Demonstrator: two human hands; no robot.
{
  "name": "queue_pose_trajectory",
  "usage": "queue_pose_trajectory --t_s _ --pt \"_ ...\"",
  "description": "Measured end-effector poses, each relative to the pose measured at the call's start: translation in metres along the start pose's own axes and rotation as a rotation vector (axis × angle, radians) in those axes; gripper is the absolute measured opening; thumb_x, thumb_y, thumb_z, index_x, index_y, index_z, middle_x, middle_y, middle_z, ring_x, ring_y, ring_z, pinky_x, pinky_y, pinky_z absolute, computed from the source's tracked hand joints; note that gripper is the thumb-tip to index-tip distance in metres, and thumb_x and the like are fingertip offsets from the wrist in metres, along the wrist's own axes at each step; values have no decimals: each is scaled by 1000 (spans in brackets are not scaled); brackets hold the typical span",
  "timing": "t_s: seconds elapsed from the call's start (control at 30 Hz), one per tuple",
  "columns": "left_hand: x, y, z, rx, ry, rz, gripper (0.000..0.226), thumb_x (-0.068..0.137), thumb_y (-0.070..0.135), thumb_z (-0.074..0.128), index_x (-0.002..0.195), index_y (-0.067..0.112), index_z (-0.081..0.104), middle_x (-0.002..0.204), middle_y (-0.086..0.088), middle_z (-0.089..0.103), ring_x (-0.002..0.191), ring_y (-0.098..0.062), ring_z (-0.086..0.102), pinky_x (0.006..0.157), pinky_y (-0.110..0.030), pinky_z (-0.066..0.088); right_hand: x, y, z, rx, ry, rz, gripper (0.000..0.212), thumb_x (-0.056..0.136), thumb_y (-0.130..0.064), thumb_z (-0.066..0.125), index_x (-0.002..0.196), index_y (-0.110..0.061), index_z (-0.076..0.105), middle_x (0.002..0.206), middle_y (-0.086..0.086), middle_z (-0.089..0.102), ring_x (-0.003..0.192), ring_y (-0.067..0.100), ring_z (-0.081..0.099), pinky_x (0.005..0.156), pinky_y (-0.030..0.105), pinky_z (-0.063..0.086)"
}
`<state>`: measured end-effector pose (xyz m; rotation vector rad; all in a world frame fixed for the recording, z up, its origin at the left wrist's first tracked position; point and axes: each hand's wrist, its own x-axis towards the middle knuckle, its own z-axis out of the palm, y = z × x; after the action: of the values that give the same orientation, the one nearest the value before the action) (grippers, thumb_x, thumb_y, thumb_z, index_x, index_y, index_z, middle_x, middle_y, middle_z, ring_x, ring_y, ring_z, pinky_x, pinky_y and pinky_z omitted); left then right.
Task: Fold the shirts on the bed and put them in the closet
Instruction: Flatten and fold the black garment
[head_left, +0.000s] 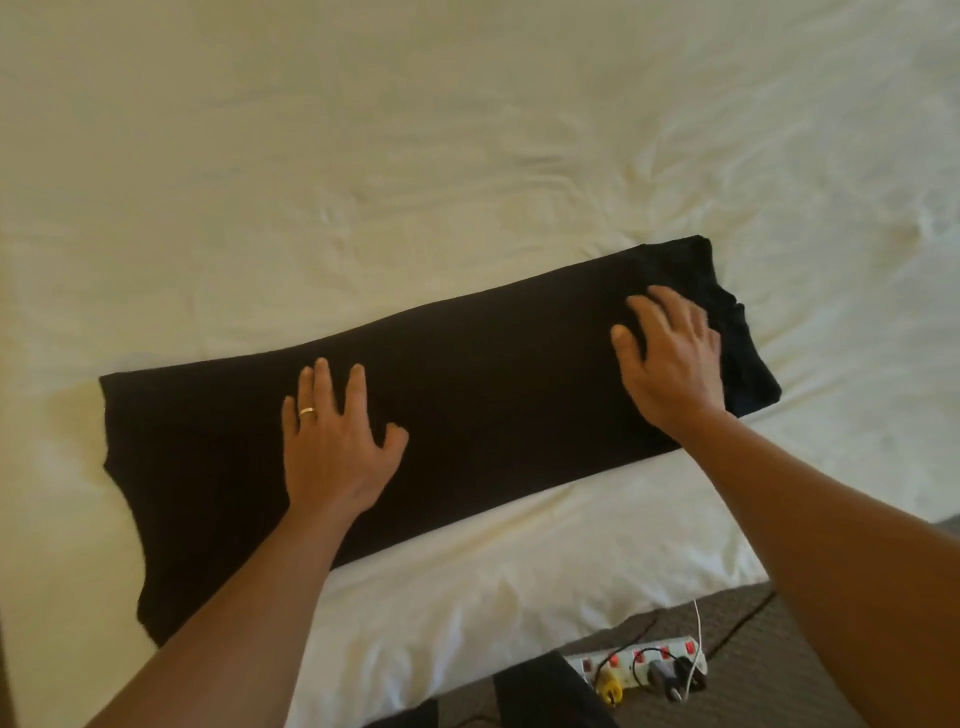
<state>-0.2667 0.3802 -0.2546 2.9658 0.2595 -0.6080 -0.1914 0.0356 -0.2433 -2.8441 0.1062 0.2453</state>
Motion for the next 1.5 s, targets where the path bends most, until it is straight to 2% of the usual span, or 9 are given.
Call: queue_pose_trajectory --t_s 0.17,0.37,0.53,0.73,0.87,0.97,1.13,1.37,1.5 --pt "11 78 -3 -25 83 245 76 99 59 34 162 21 16 169 -19 9 156 -35 7 123 -52 20 29 50 -29 210 -89 580 79 93 -67 46 155 -22 24 157 11 27 143 37 24 113 58 29" --pt "16 155 17 15 -94 381 78 97 73 12 159 35 -17 169 -9 -19 156 -32 -15 123 -56 -1 56 77 -35 426 -245 600 92 76 -70 70 144 -18 39 135 9 49 123 31 51 94 48 49" --pt "16 163 29 87 -129 325 81 92 80 2 150 37 -33 165 -9 -30 153 -34 -24 121 -57 -9 66 73 -50 686 -392 646 51 76 -48 83 104 -12 61 93 3 69 77 18 66 54 26 45" --pt "20 167 9 68 -319 305 88 93 81 22 154 40 -27 161 -4 -39 149 -31 -34 120 -56 -13 60 64 -64 692 -450 534 34 84 -36 79 108 -19 61 94 -1 67 78 15 63 57 25 44" --pt "29 170 -21 -415 -286 145 67 95 65 52 155 40 34 170 0 10 157 -26 5 124 -53 6 60 40 -82 502 -435 363 39 84 -33 79 114 -12 65 103 6 69 88 23 66 76 36 54" --pt "25 180 -60 -1173 -183 -176 40 99 50 58 132 28 61 134 1 61 131 -25 53 110 -47 41 56 0 -102 298 -369 228 38 80 -38 76 105 -12 64 94 9 68 82 26 67 80 48 60" --pt "2 143 -98 -1670 -510 -401 65 91 75 42 133 30 63 130 -3 67 120 -31 62 105 -55 45 17 -101 -114 202 -368 -6 41 84 -46 71 111 -17 61 96 3 65 84 22 65 78 44 59" --pt "-27 65 -74 -1887 -525 -333 65 95 66 51 133 17 66 126 -17 70 115 -34 68 95 -49 55 -31 -149 -65 1048 -909 326 60 96 -66 43 127 -20 66 130 4 64 111 25 66 94 42 53" --pt "-22 41 -60 -1756 -421 -502 39 91 25 73 128 16 68 111 -15 76 101 -36 73 88 -52 59 -45 -140 -29 944 -284 314 21 103 -32 54 105 -18 69 101 -1 72 90 15 68 79 37 54"
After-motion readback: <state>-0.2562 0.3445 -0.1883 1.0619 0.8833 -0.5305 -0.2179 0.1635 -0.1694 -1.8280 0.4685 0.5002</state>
